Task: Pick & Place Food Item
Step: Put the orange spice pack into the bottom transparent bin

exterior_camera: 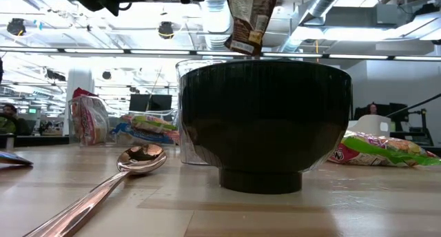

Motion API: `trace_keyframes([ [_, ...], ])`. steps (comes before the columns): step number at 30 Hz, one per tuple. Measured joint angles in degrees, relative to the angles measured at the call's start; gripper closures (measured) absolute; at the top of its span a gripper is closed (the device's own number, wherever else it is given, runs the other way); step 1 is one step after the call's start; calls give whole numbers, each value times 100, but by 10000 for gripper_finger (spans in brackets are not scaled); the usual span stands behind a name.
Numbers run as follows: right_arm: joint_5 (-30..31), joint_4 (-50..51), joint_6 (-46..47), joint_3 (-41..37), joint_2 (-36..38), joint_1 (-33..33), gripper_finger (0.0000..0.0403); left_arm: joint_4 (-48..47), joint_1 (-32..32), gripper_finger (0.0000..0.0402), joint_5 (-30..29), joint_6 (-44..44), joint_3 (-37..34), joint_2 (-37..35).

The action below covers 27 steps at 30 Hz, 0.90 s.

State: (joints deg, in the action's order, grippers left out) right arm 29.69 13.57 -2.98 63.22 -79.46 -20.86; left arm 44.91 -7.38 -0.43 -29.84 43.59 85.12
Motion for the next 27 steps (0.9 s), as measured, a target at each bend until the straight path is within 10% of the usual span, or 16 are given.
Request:
trace_keyframes([
  [17,-476,250,224,-2,-2,-7,402,-2371,-192,174,-820,485,-28,-1654],
  [27,-1312,461,641,0,-46,44,403,-4114,-407,145,-1694,953,-31,-2332],
])
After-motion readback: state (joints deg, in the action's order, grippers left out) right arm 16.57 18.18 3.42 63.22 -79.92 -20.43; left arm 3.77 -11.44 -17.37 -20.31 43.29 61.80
